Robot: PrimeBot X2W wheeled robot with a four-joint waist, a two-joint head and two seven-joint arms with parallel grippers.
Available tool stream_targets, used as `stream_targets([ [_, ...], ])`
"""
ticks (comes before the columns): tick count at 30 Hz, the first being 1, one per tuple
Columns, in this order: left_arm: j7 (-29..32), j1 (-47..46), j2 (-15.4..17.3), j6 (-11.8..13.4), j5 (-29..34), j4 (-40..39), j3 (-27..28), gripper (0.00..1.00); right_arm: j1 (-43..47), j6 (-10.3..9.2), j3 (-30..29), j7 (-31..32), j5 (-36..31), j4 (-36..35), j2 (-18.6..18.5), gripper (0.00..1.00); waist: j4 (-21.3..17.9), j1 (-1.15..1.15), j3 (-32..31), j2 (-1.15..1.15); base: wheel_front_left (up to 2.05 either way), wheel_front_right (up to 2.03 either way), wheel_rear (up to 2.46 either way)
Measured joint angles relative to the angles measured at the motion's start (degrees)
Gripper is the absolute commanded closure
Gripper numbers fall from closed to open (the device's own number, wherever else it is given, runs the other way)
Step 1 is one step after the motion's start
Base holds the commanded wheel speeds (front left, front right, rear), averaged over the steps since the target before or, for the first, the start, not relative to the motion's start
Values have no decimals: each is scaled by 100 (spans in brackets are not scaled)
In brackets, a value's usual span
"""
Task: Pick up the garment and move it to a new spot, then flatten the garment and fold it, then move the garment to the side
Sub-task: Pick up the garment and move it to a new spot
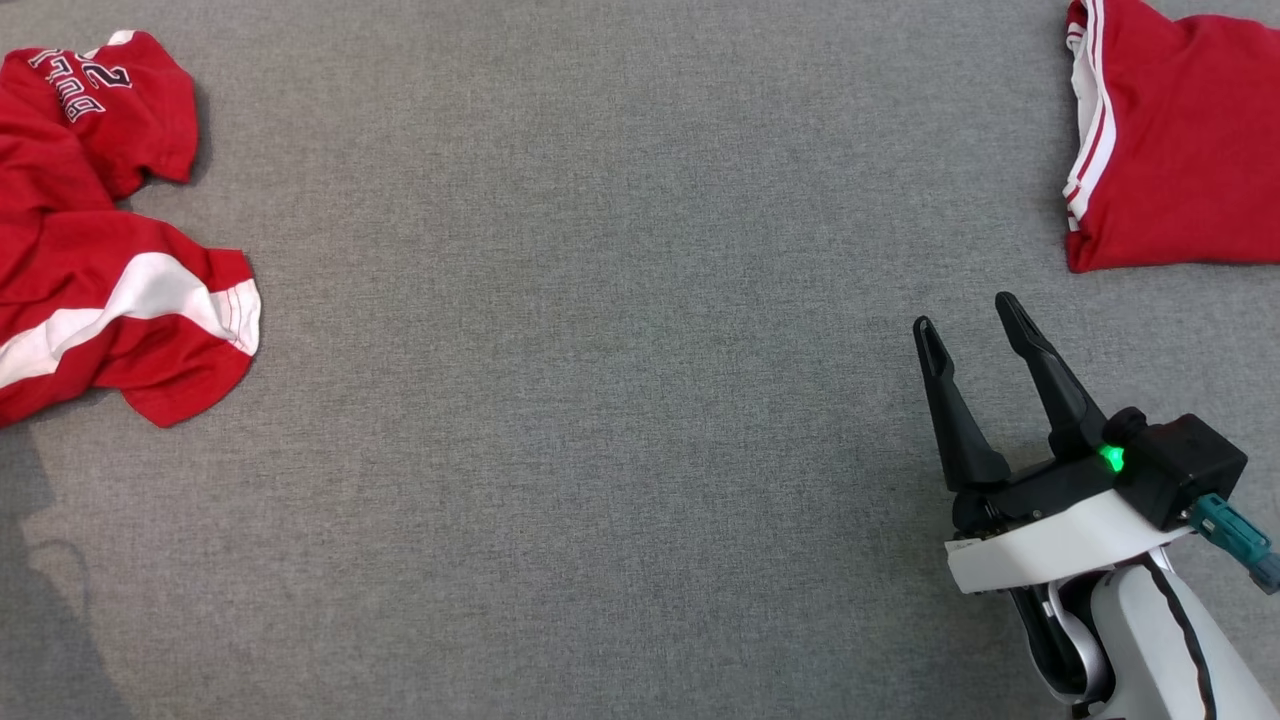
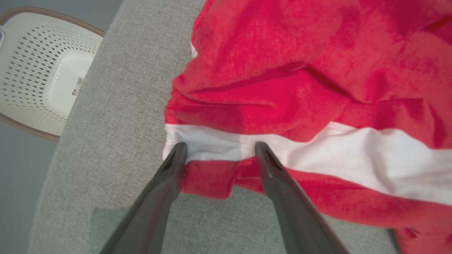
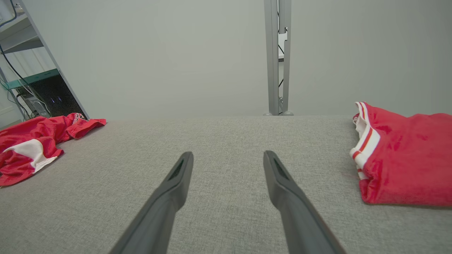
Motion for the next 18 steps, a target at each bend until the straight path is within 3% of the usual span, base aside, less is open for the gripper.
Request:
stream_targets([
  [1, 16, -15, 11, -26, -2, 52, -22, 0, -2, 0, -4, 0, 0, 0, 0, 0, -7, 0, 9, 0, 0, 0, 0],
  [3, -21, -71, 29, -48, -29, 141, -57, 21, -19, 0, -4, 0, -4, 3, 9, 0, -2, 0, 13, 0, 0, 0, 0],
  [4, -63, -92, 35, -67, -34, 164, -83, 50, -32, 0, -1, 0, -12, 3, 14, 0, 3, 0, 13, 0, 0, 0, 0],
  [5, -218, -109, 35, -91, -36, 193, -138, 100, -46, 0, 4, 0, -14, 12, 18, 0, 20, 0, 12, 0, 0, 0, 0],
  [11, -443, -199, 27, -115, -52, 201, -432, 100, -48, 0, 21, 0, -12, 115, 26, 0, 72, 0, -150, 0, 0, 0, 0],
  [18, -591, -153, 69, -124, -232, -559, -1335, 100, 115, 0, 68, 0, 62, 240, 76, 0, 99, 0, -674, 0, 0, 0, 0],
])
